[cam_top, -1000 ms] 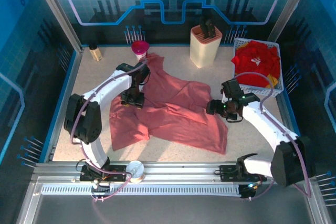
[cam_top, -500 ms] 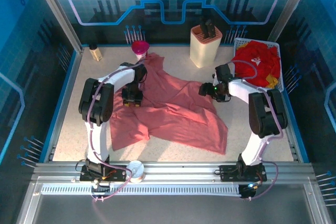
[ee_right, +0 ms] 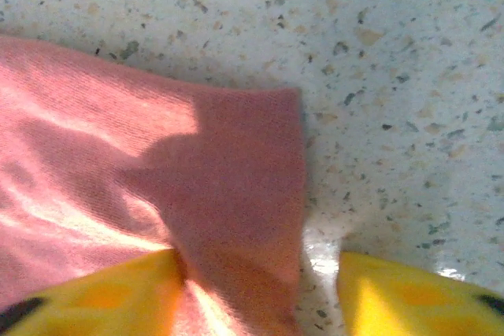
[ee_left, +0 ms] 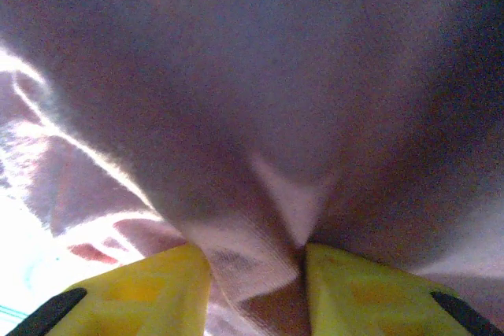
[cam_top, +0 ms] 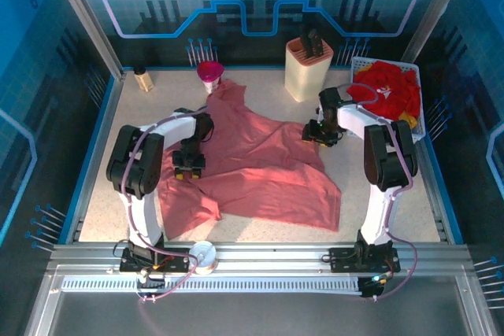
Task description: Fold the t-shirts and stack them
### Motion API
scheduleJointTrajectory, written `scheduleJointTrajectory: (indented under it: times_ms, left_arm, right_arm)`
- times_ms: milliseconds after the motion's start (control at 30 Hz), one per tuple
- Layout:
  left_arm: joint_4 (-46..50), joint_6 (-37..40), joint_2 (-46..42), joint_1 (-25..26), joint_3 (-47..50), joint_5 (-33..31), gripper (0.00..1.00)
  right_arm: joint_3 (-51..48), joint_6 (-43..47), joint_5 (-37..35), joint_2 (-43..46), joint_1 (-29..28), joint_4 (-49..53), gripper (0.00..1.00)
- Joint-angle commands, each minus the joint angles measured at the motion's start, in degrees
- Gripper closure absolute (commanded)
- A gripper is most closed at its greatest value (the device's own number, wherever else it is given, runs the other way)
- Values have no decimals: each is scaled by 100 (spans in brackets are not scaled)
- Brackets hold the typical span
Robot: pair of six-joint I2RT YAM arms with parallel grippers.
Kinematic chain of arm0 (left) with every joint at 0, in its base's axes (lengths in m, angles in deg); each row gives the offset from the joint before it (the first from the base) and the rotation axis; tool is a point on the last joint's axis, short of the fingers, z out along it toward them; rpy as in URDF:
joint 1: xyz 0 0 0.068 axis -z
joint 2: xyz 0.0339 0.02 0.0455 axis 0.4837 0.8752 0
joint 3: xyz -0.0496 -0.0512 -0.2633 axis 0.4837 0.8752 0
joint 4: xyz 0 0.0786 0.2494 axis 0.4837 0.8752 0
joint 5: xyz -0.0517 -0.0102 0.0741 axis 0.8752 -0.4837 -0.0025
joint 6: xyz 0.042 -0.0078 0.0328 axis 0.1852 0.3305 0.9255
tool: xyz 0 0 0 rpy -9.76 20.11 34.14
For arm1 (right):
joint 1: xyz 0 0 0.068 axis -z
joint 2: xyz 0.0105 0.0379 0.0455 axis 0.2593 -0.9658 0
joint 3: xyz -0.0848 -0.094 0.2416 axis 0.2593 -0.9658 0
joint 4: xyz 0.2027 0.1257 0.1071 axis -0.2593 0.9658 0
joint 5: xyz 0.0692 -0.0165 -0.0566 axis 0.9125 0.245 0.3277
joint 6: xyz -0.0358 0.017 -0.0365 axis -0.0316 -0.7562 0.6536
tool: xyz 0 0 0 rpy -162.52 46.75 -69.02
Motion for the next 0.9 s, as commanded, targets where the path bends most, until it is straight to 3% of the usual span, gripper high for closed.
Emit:
scheduleJointTrajectory:
  times_ms: [0,33,67,300,467,567,733,867]
  left_arm:
    - [140,-144,-442,-69,30,-63,63]
    - [110,-120,-490,-99,-4,14,63]
    - [89,-93,-525,-125,-55,139,63]
    - [-37,56,-763,-158,-255,305,63]
    - [-149,148,-778,-162,-260,397,63]
    - [-163,220,-695,-172,-310,399,63]
    - [-189,309,-584,-205,-436,395,64]
    - [-215,362,-581,-215,-450,421,63]
  right_arm:
    - [328,283,303,-253,-35,-719,78]
    - [377,334,373,-240,-56,-708,94]
    - [419,376,407,-214,-86,-659,100]
    - [40,566,-897,781,-861,-340,100]
    - [-631,168,-2501,1740,-2453,-69,100]
    - [-810,-362,-2918,1791,-3350,249,100]
    - [-677,-1043,-2997,1135,-4606,694,82]
    - [-677,-1147,-2623,1107,-4894,780,51]
